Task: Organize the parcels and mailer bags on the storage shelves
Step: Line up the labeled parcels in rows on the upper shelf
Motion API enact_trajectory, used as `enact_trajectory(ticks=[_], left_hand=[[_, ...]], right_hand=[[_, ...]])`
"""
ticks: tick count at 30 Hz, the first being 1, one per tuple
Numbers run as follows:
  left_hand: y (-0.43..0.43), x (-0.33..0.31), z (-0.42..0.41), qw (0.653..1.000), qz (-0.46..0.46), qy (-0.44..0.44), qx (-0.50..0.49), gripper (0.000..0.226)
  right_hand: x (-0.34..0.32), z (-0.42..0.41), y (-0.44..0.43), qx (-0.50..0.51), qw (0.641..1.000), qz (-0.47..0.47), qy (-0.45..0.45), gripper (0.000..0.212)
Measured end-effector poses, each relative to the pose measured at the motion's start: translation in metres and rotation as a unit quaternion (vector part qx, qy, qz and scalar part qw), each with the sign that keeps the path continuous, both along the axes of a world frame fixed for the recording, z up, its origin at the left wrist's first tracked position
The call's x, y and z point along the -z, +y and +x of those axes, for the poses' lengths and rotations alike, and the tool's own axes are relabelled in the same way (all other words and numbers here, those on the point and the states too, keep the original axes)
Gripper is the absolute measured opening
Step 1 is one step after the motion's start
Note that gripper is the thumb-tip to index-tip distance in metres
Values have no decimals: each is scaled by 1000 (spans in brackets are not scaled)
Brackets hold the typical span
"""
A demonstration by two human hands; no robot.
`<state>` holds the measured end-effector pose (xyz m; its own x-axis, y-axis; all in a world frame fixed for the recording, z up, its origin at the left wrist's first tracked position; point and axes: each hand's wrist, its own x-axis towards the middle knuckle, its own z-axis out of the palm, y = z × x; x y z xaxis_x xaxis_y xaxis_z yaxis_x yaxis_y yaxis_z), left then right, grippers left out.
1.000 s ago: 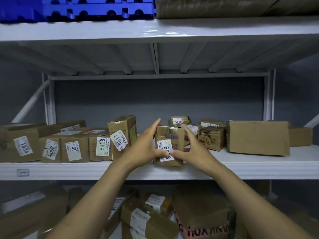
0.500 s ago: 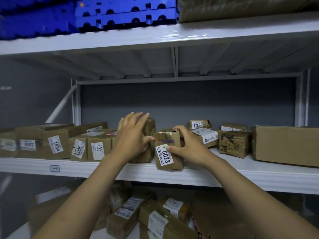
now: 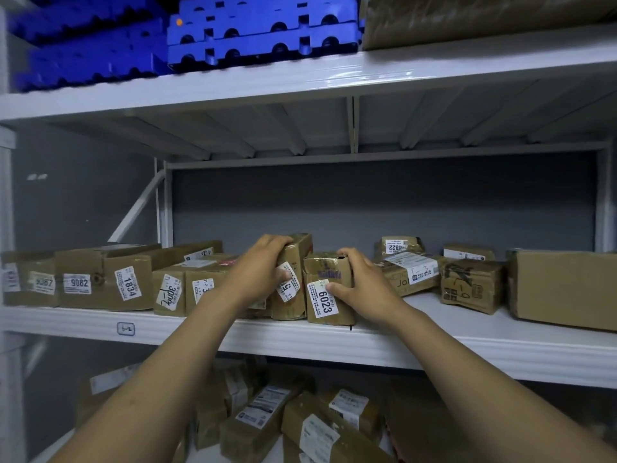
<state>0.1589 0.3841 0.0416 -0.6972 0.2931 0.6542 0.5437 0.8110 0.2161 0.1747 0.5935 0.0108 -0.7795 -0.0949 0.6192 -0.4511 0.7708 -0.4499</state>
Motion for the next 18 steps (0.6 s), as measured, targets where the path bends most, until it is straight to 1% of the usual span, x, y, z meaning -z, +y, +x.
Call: enact_trajectory(ticks=[3,6,8,10,11,13,15,18], left_hand=[[3,-2,1,999,-29,-8,-17,68],[7,-5,1,997,-63,-16,-38,77],[14,-9,3,993,-98,2,-66,79],[26,-13,7,987,-129,48,-83,75],[33,-16,9,986,-133,69,-78,72],[51,-23,13,984,-134,100,-59,68],[73,-29,15,983,-137,118,-41,66],[112,-33,14,980,-149,135,-15,64]], right_hand=[[1,1,6,-20,1000,-10,-17,54],[-4,4,12,-25,999,13,-38,58],[-8,7,14,-19,998,49,-44,69],[-11,10,20,-18,995,83,-55,82],[-13,12,26,-10,993,98,-58,85],[-18,16,44,25,989,138,-47,81],[-23,21,70,82,975,205,-14,68],[-28,27,117,171,935,310,35,49]])
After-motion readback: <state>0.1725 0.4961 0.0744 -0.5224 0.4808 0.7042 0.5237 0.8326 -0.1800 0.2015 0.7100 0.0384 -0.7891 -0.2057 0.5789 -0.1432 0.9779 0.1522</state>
